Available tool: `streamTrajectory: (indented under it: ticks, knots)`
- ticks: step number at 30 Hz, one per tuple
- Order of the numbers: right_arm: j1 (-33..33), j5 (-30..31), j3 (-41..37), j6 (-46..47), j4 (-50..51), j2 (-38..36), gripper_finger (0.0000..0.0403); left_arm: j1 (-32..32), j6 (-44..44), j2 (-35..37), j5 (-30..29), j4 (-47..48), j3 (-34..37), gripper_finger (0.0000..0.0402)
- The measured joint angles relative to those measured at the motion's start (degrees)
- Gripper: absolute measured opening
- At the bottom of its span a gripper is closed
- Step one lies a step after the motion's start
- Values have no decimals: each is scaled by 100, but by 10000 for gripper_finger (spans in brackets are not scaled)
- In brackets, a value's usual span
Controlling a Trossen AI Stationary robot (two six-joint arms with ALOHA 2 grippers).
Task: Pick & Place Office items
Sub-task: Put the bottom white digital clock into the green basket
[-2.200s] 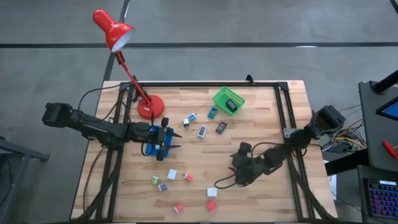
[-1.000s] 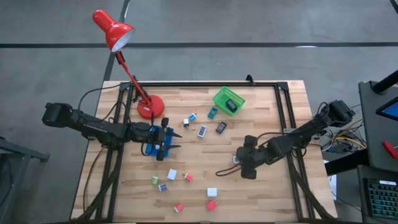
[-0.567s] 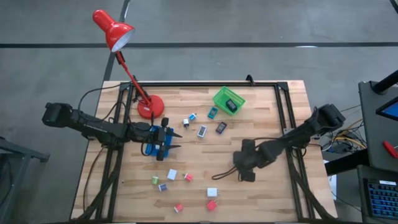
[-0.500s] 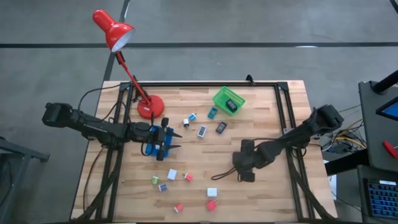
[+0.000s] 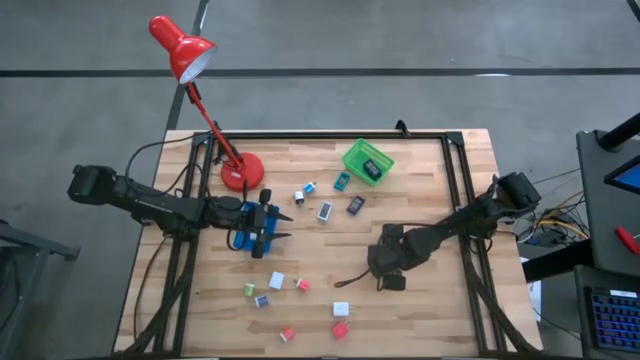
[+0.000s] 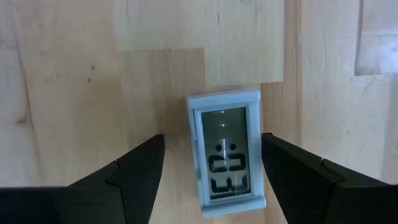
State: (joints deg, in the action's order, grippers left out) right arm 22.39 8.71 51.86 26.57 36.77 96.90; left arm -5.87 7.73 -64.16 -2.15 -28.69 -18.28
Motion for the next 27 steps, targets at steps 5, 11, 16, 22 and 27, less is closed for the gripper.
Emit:
streamTrajectory:
  ticks: [5, 11, 16, 22, 27]
  knots:
    - [-11, -105, 13, -3, -22, 102, 259, 0, 0, 0, 0, 1, 0, 195]
    - [-4, 7, 11, -1, -44, 97, 239, 0, 0, 0, 0, 1, 0, 195]
    - [0, 21, 24, -3, -80, 109, 197, 0, 0, 0, 0, 2, 0, 195]
    - [-4, 121, 29, -7, -145, 109, 126, 0, 1, 0, 0, 2, 0, 195]
    - [-8, 159, 26, -45, -181, 109, 124, 0, 2, 0, 0, 2, 0, 195]
